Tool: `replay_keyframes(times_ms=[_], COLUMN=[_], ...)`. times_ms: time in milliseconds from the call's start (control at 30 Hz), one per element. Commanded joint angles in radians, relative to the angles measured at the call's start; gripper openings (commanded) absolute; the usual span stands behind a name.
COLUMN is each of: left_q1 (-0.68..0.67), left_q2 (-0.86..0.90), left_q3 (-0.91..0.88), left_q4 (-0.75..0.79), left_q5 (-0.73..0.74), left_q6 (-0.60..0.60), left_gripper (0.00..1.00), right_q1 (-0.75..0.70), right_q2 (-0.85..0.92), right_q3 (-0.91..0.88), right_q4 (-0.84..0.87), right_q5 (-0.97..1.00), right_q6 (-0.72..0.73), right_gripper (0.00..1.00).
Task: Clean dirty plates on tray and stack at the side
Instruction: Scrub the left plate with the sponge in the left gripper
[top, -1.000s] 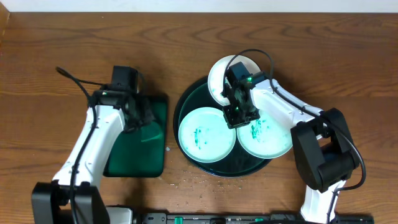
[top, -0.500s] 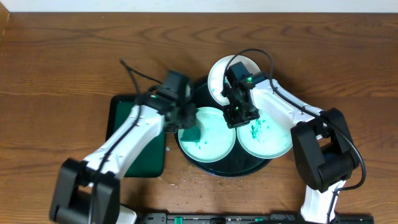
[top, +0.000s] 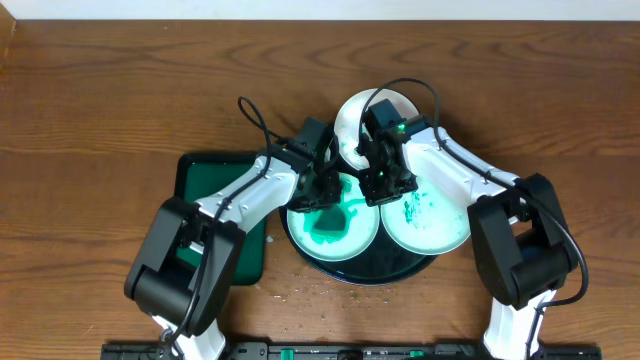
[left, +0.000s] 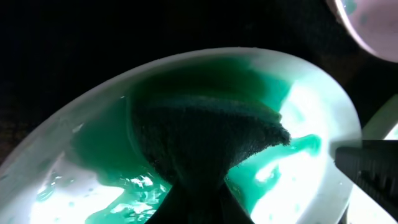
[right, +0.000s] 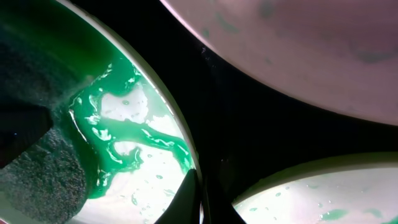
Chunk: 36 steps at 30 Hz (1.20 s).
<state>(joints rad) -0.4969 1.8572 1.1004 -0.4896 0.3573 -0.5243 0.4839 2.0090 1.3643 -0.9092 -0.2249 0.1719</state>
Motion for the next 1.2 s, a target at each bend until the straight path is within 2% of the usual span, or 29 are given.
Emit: replay_keyframes(times_ms=[0, 133, 300, 433, 500, 533, 633, 867, 1100, 1167], left_q1=[-0.025, -0.026, -0.024, -0.009, 0.006, 0.027, 0.055, 0.080, 0.080, 0.080], left_q2=[0.077, 0.077, 0.077, 0.077, 0.077, 0.077, 0.077, 0.064, 0.057, 0.057], left_q3=[-0.011, -0.011, -0.011, -0.011, -0.011, -0.011, -0.011, -0.011, -0.011, -0.011], left_q4=[0.084, 0.176, 0.188, 0.105, 0.041, -0.036, -0.118, -0.199, -0.244, -0.244], left_q5=[0.198, 0.329, 0.325, 0.170, 0.082, -0.018, -0.133, -0.341, -0.626, -0.644], left_q6=[-0.008, -0.013, -0.067, -0.122, -0.125, -0.125, -0.095, -0.058, -0.127, -0.125], left_gripper=[0.07, 0.07, 0.07, 0.07, 0.07, 0.07, 0.07, 0.07, 0.07, 0.07], right_q1=[0.015, 0.015, 0.015, 0.015, 0.015, 0.015, 0.015, 0.015, 0.015, 0.014], right_q2=[0.006, 0.006, 0.006, 0.006, 0.006, 0.006, 0.006, 0.006, 0.006, 0.006], right_q3=[-0.003, -0.003, -0.003, -0.003, -0.003, -0.003, -0.003, -0.003, -0.003, -0.003], right_q4=[-0.003, -0.003, -0.003, -0.004, -0.004, -0.003, -0.003, -0.003, -0.004, -0.004], right_q5=[-0.019, -0.019, -0.019, -0.019, -0.019, -0.019, -0.019, -0.019, -0.019, -0.019], right_q6=[-0.012, -0.012, -0.012, -0.012, -0.012, -0.012, -0.012, -0.012, -0.012, -0.012], right_gripper=[0.01, 0.01, 0.01, 0.01, 0.01, 0.01, 0.01, 0.01, 0.01, 0.01])
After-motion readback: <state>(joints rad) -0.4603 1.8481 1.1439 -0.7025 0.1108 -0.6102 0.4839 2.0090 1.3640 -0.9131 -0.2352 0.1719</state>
